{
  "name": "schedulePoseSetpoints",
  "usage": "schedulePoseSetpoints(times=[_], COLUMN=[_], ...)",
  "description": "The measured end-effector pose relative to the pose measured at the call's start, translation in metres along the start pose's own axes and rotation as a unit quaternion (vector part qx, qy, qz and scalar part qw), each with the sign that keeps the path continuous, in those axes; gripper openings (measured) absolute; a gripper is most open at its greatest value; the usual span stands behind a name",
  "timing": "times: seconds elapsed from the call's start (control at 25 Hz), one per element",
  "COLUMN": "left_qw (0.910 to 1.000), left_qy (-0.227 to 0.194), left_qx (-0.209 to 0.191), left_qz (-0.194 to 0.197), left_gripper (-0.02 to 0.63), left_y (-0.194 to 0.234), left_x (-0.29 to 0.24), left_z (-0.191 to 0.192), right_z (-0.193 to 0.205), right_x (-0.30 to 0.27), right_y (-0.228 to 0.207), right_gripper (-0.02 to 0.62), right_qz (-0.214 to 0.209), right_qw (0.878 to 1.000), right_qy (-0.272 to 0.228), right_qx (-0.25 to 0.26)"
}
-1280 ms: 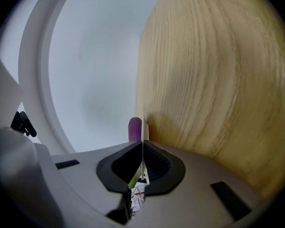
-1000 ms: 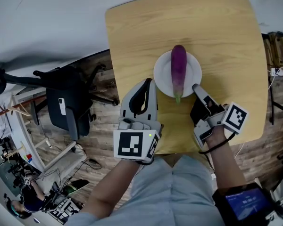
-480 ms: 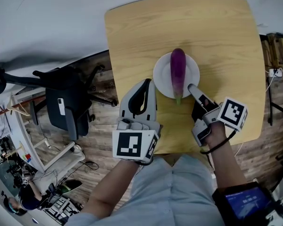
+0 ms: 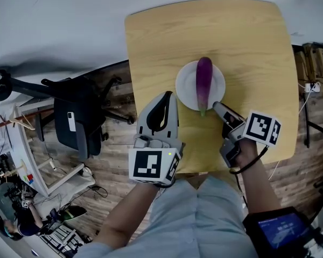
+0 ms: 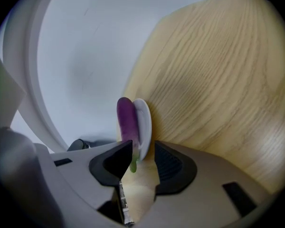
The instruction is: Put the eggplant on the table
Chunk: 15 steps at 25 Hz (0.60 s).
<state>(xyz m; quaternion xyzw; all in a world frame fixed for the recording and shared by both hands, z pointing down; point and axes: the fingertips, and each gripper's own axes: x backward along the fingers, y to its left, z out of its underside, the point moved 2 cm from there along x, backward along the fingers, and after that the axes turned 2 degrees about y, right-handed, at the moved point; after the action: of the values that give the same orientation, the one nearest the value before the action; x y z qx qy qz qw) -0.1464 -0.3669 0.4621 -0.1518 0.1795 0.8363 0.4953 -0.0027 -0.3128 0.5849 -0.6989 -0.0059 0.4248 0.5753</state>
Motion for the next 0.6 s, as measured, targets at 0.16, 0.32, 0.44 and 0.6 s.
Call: schedulePoseSetpoints(times=[0.16, 0.32, 0.44, 0.6], left_qw=[0.9999, 0.9995, 0.9985, 0.9968], left_qy=[-0.014, -0.028, -0.049, -0.072], left_qx=[-0.001, 0.008, 0.009, 0.013], left_qz=[-0.005, -0.014, -0.021, -0.031], left_gripper=[0.006, 0.006, 0.006, 0.006], left_y=[-0.008, -0.026, -0.043, -0.059], left_x=[0.013, 0.03, 0.045, 0.068], left_z=[-0.009, -0.021, -0.034, -0.055], right_z=[-0.001, 0.0, -0.001, 0.006], right_x=[0.015, 0.041, 0.064, 0.092], right_y=[0.013, 0.034, 0.06, 0.097], right_gripper=[0.143, 0.141, 0.102, 0.04], right_qz=[-0.02, -0.043, -0.073, -0.091], right_qw=[1.0, 0.998, 0.992, 0.978], right_qy=[-0.014, -0.028, -0.047, -0.071], right_qx=[0.016, 0.045, 0.094, 0.173])
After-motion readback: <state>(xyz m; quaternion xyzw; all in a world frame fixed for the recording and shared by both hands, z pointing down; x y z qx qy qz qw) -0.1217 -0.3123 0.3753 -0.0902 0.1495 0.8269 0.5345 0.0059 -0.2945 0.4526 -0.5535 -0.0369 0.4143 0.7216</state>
